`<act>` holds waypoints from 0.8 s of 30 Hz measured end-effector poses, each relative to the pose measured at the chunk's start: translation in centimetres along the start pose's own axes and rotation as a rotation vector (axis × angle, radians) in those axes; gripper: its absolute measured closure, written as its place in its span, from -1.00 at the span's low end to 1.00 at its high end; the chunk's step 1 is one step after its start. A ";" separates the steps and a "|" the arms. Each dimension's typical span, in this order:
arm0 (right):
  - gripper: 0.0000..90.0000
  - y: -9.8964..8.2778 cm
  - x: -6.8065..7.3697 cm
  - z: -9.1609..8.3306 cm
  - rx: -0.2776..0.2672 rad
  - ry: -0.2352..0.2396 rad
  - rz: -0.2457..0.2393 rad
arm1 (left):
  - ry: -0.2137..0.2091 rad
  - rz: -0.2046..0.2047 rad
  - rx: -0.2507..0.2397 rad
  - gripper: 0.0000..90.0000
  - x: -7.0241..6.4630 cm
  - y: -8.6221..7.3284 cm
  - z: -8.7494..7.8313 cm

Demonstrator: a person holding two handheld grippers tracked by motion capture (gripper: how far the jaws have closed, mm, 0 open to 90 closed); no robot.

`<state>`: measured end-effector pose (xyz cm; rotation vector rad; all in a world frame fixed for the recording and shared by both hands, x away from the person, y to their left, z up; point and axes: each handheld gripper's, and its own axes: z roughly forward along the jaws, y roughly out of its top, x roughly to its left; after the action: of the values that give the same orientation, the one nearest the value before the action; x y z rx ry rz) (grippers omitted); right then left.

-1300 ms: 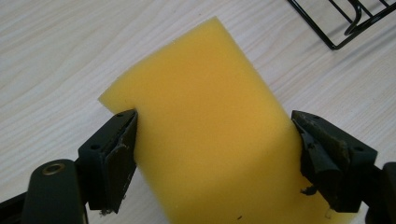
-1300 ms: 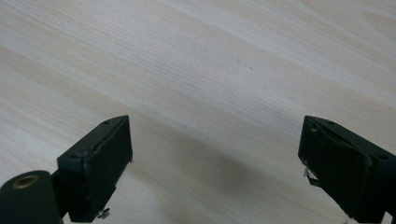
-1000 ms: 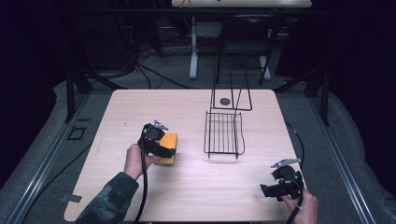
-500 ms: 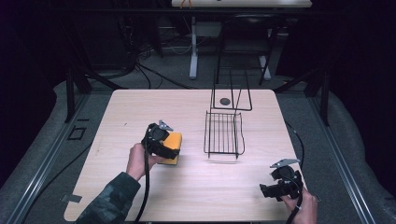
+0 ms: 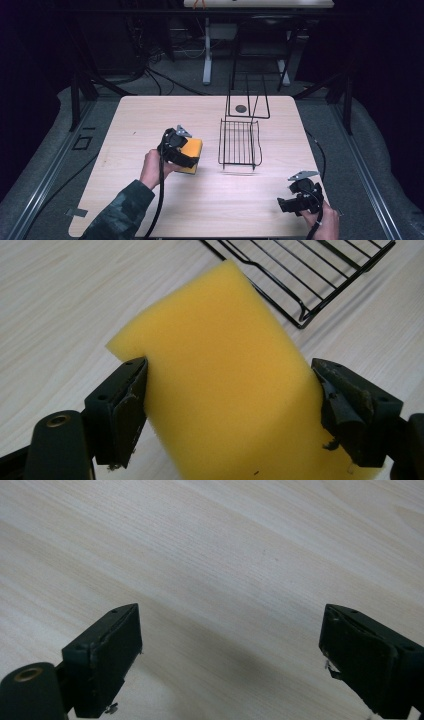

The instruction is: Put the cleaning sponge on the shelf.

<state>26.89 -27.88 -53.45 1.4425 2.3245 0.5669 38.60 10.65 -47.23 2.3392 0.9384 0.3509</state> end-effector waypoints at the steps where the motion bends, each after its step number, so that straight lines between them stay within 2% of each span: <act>1: -0.79 0.0 0.0 0.0 -0.009 -0.003 0.003 | -0.002 0.007 -0.002 -0.57 -0.1 0.2 0.0; 4: -0.79 0.1 0.0 -0.1 -0.017 -0.004 0.007 | -0.003 0.017 -0.005 -0.57 -0.3 0.6 0.0; 9: -0.79 0.1 0.0 0.1 0.001 0.001 0.003 | 0.001 0.044 -0.002 -0.57 -0.9 1.1 0.1; 17: -0.79 0.3 -0.1 0.0 -0.007 0.015 0.010 | -0.011 0.054 0.006 -0.57 -1.4 2.0 0.8; 24: -0.79 0.9 0.3 0.6 0.011 0.018 -0.024 | -0.014 0.065 -0.011 -0.57 -2.0 3.0 1.4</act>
<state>27.76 -27.16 -53.53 1.4173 2.3588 0.5635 39.39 6.92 -46.52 2.3627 0.8535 0.3649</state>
